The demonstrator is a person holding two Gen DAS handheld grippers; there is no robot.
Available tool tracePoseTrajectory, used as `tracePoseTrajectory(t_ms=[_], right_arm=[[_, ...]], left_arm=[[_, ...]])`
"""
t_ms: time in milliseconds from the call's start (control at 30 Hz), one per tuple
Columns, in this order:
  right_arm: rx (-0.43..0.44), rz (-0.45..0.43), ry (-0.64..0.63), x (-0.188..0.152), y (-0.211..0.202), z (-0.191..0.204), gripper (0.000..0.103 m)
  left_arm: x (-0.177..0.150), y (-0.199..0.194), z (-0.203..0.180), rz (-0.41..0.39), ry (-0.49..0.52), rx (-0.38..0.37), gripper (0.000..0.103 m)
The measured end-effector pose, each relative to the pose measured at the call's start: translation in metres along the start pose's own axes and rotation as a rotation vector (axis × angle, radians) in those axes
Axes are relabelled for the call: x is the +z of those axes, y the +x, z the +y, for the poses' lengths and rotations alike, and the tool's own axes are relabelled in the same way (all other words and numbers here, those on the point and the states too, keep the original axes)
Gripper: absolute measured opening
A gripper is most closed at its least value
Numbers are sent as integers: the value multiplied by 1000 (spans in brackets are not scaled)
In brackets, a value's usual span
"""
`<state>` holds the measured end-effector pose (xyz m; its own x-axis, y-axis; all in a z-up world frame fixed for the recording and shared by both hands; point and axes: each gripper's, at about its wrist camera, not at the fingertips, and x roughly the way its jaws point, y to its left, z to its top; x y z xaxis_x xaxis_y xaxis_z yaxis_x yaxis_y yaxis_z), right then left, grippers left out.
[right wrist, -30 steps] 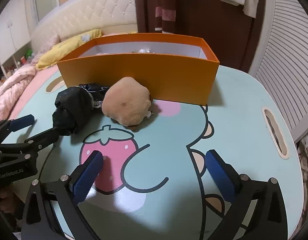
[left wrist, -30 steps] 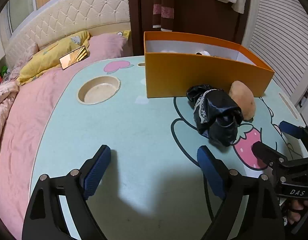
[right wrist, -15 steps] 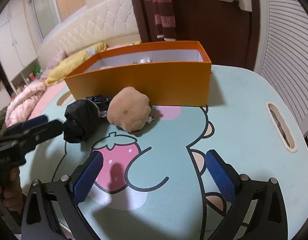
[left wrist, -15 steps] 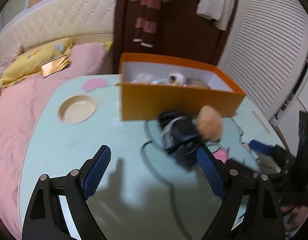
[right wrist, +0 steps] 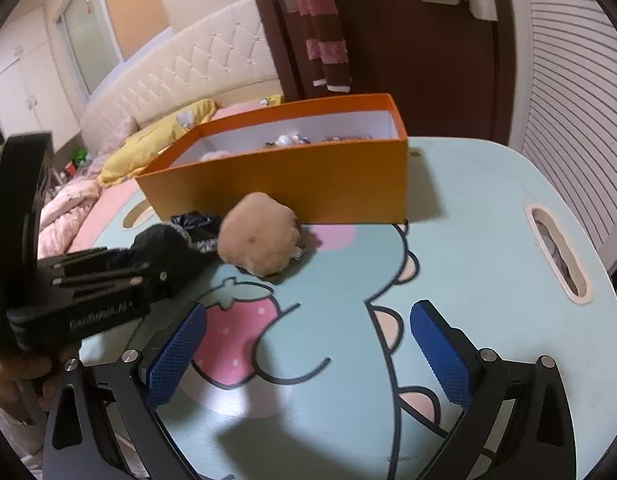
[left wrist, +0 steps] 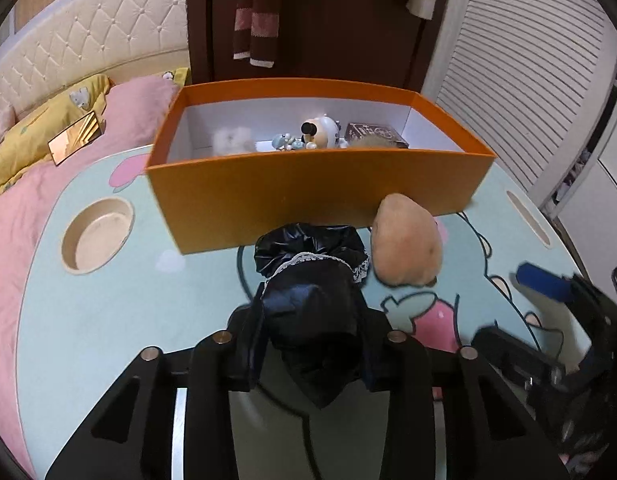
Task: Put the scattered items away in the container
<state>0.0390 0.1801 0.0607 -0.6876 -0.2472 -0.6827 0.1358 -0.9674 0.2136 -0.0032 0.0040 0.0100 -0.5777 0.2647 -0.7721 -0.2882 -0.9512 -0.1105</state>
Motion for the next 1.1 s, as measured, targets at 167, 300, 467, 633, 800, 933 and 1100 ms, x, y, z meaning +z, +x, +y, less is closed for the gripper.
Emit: tracePoseTrajectory(t_ms=[167, 300, 467, 633, 800, 933, 1100], right_arm=[[18, -20, -54, 18, -2, 14, 99], [32, 4, -54, 37, 14, 20, 99], [28, 35, -44, 51, 34, 27, 99], [-16, 84, -98, 58, 56, 39, 90], [-19, 122, -142, 46, 68, 44, 49], [19, 98, -163, 41, 52, 46, 47], [49, 8, -176, 51, 16, 51, 47]], left_arm=[[-19, -28, 16, -46, -17, 24, 33], [-34, -46, 35, -66, -92, 26, 33], [-38, -56, 44, -82, -104, 47, 33], [-35, -59, 48, -93, -120, 32, 33], [-34, -58, 48, -93, -120, 36, 33], [-31, -59, 49, -94, -129, 22, 33], [-13, -66, 40, -120, -75, 11, 33]])
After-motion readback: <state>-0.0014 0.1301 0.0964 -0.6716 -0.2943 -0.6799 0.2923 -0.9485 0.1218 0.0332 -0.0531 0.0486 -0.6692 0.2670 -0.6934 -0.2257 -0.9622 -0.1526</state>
